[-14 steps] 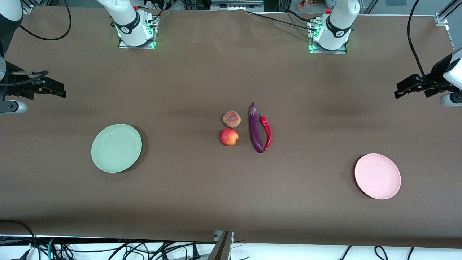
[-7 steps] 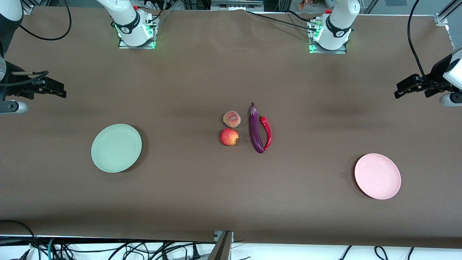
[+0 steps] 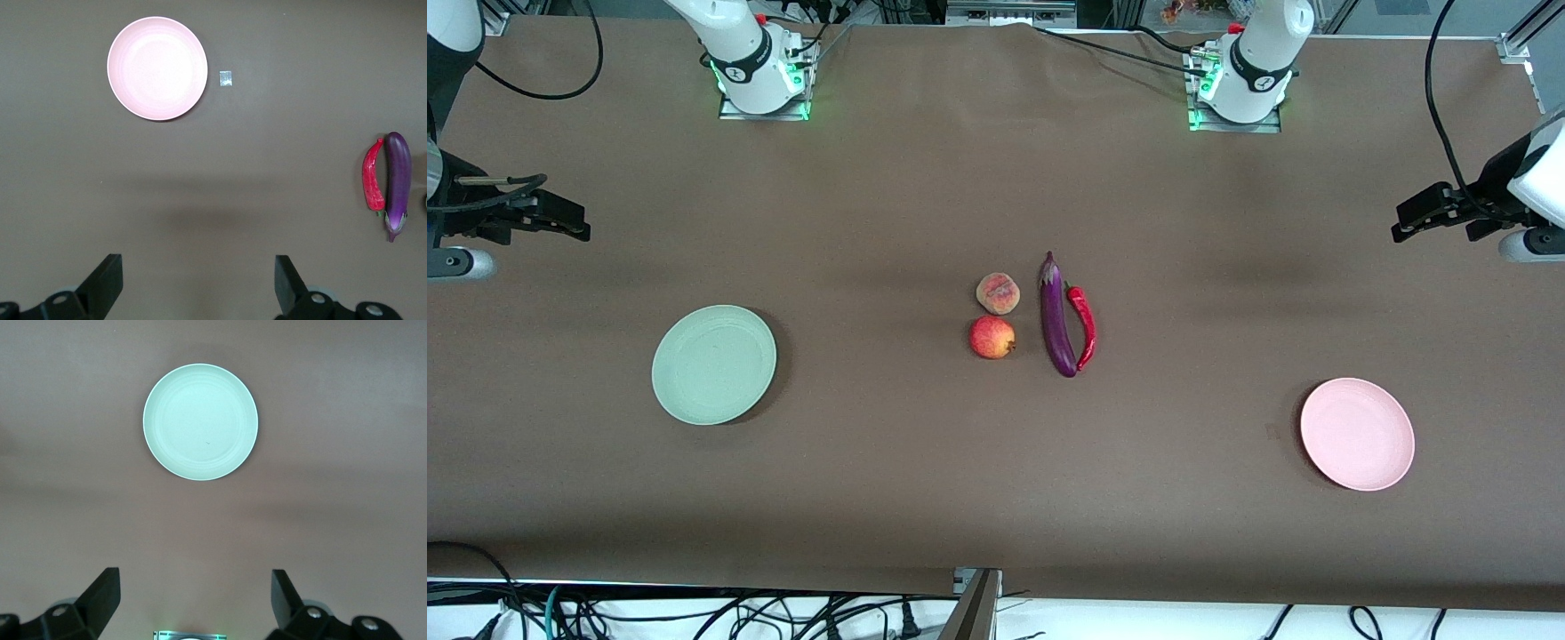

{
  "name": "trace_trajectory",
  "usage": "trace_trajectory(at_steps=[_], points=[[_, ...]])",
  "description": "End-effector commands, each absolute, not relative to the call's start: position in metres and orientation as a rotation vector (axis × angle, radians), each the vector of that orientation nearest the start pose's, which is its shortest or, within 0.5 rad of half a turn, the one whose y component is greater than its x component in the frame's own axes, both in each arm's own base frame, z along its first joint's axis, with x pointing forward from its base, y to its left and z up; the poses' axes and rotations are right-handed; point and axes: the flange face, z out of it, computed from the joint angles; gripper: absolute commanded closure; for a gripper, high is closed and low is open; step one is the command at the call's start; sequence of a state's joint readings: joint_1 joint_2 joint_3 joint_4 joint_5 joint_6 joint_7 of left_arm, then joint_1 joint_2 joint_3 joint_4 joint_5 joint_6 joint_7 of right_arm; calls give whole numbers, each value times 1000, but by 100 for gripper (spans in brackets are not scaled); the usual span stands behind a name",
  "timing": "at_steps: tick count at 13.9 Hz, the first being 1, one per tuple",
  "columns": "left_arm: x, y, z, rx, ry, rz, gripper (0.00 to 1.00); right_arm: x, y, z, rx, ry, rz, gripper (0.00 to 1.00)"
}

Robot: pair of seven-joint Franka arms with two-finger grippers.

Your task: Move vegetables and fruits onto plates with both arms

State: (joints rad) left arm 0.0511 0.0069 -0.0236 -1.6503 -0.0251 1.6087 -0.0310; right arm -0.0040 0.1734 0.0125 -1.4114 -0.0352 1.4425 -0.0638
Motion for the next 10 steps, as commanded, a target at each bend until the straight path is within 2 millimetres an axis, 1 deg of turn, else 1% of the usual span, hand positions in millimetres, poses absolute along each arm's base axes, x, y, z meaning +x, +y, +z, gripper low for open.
trace_trajectory(at_steps=[1,3,5,6,7,9,10], points=[[557,10,590,-3175,-93,81,0,592,2,590,-3145,-109,216,0],[557,11,590,-3176,-96,81,0,592,2,590,-3145,-109,216,0],[558,5,588,-3179,-84,86,0,592,2,590,-3145,-109,216,0],[560,-9,585,-3181,-43,92,0,592,2,590,-3145,-109,216,0],[564,-24,577,-3183,0,114,0,592,2,590,-3145,-109,216,0],[569,-67,559,-3184,121,159,0,592,2,590,-3145,-109,216,0],[572,-83,547,-3190,166,197,0,592,2,590,-3145,-109,216,0]])
